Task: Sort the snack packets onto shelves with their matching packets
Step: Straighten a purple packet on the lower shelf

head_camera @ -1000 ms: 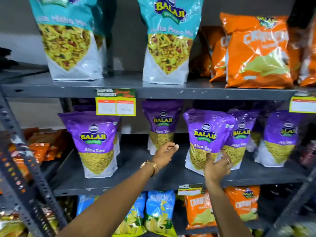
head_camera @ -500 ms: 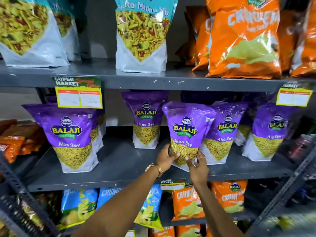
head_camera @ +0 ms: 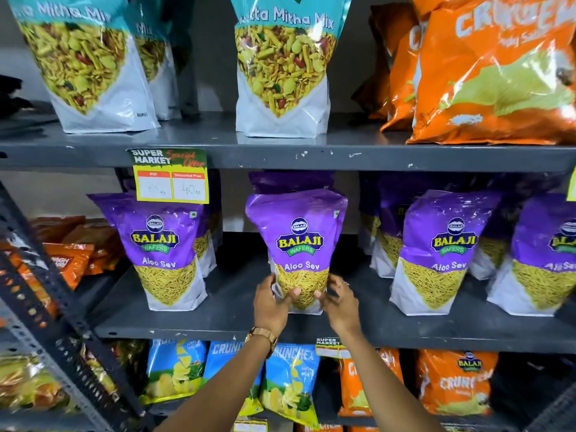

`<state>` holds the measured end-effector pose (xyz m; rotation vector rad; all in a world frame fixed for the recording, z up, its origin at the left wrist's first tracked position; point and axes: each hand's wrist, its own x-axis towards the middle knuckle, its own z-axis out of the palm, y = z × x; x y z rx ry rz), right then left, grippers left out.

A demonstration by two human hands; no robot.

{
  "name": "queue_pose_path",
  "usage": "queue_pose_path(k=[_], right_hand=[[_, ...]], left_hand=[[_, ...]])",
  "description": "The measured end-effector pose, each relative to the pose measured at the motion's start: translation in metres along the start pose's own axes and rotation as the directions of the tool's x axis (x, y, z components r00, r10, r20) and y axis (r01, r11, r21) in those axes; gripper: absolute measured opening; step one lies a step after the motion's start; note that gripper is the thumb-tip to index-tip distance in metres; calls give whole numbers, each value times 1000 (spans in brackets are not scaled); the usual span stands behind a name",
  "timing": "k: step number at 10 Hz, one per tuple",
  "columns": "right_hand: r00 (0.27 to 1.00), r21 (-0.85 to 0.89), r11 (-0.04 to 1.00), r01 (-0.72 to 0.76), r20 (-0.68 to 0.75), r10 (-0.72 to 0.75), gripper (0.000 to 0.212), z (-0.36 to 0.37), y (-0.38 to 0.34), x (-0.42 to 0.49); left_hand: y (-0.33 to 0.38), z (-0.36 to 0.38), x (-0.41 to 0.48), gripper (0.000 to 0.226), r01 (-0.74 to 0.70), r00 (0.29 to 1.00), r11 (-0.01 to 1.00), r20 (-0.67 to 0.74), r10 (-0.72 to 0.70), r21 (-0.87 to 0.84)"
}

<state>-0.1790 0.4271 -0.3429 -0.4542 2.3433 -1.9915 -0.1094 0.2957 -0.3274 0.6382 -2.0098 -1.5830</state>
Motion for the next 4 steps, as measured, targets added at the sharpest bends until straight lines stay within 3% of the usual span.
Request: queue_pose_path(k=[2, 4], right_hand=[[999, -14, 1000, 24, 22, -23, 43, 2, -4, 3], [998, -85, 996, 7, 57, -2, 52, 2, -5, 6]], left_hand=[[-1, -2, 7, 88, 35, 999, 999, 10, -35, 19], [4, -3, 12, 66, 21, 999, 997, 38, -23, 73]])
